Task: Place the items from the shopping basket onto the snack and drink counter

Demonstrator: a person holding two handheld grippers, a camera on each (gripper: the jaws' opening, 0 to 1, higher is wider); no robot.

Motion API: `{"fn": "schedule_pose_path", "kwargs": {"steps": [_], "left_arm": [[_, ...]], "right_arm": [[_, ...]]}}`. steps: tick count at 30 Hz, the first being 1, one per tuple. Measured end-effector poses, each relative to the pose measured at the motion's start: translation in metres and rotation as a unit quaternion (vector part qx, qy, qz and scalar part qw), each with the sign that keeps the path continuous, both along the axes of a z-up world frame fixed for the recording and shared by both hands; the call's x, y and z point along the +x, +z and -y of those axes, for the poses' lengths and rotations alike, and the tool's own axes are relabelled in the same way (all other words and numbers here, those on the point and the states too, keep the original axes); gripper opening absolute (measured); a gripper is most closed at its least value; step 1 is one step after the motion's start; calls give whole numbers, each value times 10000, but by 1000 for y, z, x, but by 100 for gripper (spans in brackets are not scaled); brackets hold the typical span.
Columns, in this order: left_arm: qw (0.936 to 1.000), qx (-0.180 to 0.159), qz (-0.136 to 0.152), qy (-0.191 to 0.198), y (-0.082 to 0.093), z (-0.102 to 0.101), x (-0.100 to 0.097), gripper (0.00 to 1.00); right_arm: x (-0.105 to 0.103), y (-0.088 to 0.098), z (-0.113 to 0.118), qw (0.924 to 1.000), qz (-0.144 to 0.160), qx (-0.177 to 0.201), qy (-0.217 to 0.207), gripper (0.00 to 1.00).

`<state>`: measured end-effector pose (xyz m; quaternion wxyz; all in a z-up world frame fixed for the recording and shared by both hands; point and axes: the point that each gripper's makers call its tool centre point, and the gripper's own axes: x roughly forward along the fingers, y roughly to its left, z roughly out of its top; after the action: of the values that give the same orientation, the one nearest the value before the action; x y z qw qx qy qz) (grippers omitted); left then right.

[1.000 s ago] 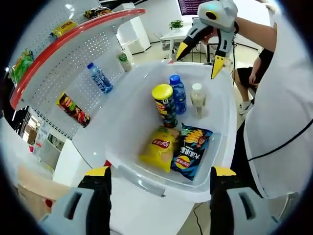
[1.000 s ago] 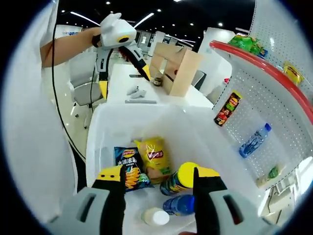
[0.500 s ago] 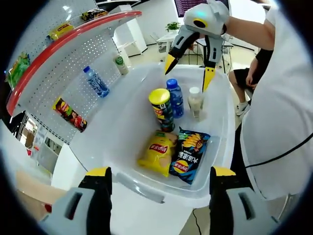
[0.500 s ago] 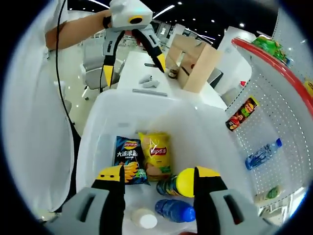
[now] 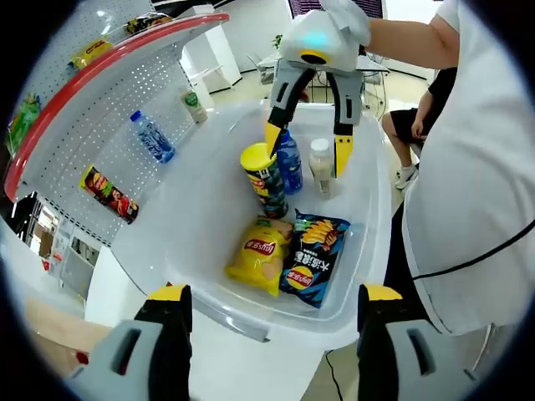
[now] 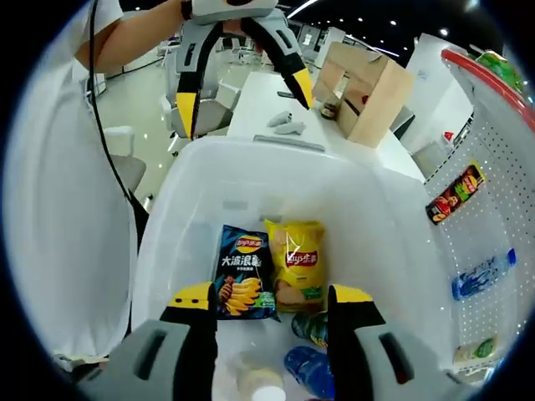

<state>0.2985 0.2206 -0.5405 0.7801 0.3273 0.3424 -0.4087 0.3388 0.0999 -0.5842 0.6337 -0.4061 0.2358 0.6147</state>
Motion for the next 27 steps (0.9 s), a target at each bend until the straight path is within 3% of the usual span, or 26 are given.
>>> {"fn": "schedule_pose_path", "kwargs": {"steps": [10,13,15,18,21,23,27], "left_arm": [[9997,-236,19,-78,1,5,-13,82],[9997,-240,27,-58,-1,2,-16,82],[9995,-295,60,-26,1,2,-17,81],[9975,-706,70,61,11,9,-20,81],[9986,-510,104,14,7,5,-25,81],[9983,-572,51,69,5,4,-26,81],[9976,-684,10,58,5,8,-32,81]], "right_arm": [[-4,-28,-13,9987,-279,-393,-147,49],[-9,-31,-18,9982,-439,-360,-214,37],[-13,-35,-22,9981,-462,-361,-178,40],[-15,-45,-24,9977,-463,-486,-108,41],[-16,-53,-28,9975,-451,-539,-30,40],[-18,-59,-30,9968,-523,-601,-1,38],[-23,-73,-36,9956,-617,-700,39,42]]}}
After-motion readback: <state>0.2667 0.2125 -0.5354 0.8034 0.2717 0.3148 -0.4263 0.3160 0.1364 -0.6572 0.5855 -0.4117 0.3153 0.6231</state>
